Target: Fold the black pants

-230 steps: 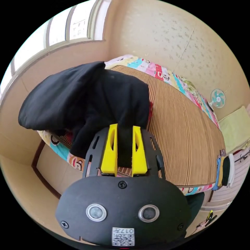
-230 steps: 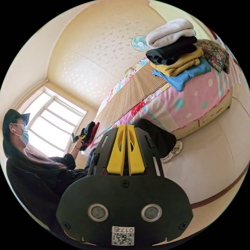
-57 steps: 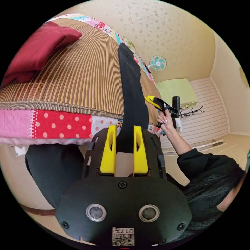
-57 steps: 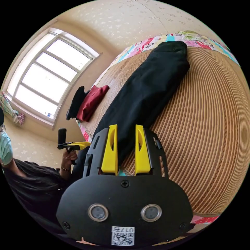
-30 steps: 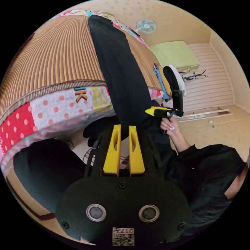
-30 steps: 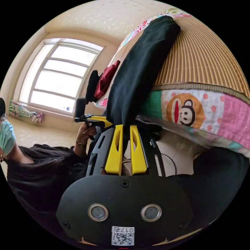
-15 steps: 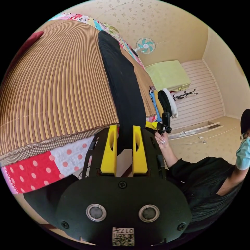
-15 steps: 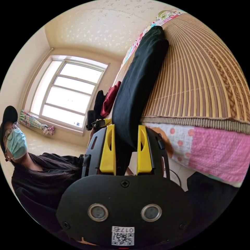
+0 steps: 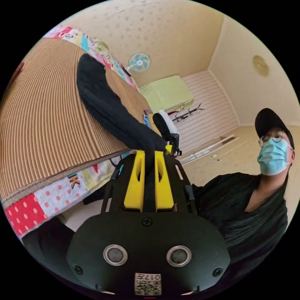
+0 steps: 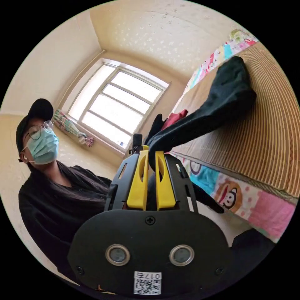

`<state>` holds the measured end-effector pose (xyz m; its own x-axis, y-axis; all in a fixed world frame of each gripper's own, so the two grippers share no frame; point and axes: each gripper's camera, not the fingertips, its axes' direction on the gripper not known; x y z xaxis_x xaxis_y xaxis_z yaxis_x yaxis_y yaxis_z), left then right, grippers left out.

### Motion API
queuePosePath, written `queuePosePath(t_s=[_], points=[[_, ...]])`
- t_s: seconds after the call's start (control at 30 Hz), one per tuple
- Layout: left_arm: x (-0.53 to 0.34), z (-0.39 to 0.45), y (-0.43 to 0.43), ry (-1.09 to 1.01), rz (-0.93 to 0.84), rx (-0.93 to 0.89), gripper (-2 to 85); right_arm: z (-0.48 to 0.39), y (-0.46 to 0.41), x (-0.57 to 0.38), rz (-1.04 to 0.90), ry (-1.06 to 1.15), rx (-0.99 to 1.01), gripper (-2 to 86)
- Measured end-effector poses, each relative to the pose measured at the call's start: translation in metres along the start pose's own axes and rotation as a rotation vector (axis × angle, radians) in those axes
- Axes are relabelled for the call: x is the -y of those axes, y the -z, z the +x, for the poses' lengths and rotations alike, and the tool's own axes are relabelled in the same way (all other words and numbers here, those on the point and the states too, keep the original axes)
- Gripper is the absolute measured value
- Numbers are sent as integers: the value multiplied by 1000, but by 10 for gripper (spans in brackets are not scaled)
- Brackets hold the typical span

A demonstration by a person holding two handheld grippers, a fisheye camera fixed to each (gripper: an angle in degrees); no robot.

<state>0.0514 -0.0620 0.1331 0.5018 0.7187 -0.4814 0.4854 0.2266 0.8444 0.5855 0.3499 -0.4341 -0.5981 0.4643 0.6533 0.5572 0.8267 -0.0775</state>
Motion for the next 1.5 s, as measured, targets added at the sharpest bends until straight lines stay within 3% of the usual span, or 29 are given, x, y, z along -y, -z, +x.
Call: queuePosePath(t_s=[0.27, 0.37, 0.5, 0.73, 0.9, 0.97, 1.1, 1.27, 1.37, 1.5], points=[[54, 303, 112, -569, 347, -127, 54, -352, 53, 96, 80, 701, 45, 17], [76, 378, 133, -662, 442, -95, 56, -429, 65, 126, 126, 775, 8, 14], [121, 404, 132, -597, 487, 19, 57, -444, 71, 174, 143, 711, -21, 12], [238, 292, 92, -360, 467, 262, 57, -297, 56, 317, 119, 342, -128, 9], [272, 193, 71, -345, 379, 279, 55, -236, 36, 334, 172, 345, -193, 11], [247, 160, 51, -337, 309, 347, 56, -208, 12, 293, 136, 348, -310, 13], [126, 45, -9, -247, 137, 396, 60, -119, -22, 171, 79, 251, -345, 18], [-35, -68, -61, 76, -71, 374, 69, 12, -59, -36, -12, -191, -262, 35], [-71, -96, -31, 223, -28, 313, 116, 25, -45, -88, 112, -315, -185, 58], [-31, -119, 43, 268, 173, 303, 182, 33, -30, -79, 217, -305, -144, 122]])
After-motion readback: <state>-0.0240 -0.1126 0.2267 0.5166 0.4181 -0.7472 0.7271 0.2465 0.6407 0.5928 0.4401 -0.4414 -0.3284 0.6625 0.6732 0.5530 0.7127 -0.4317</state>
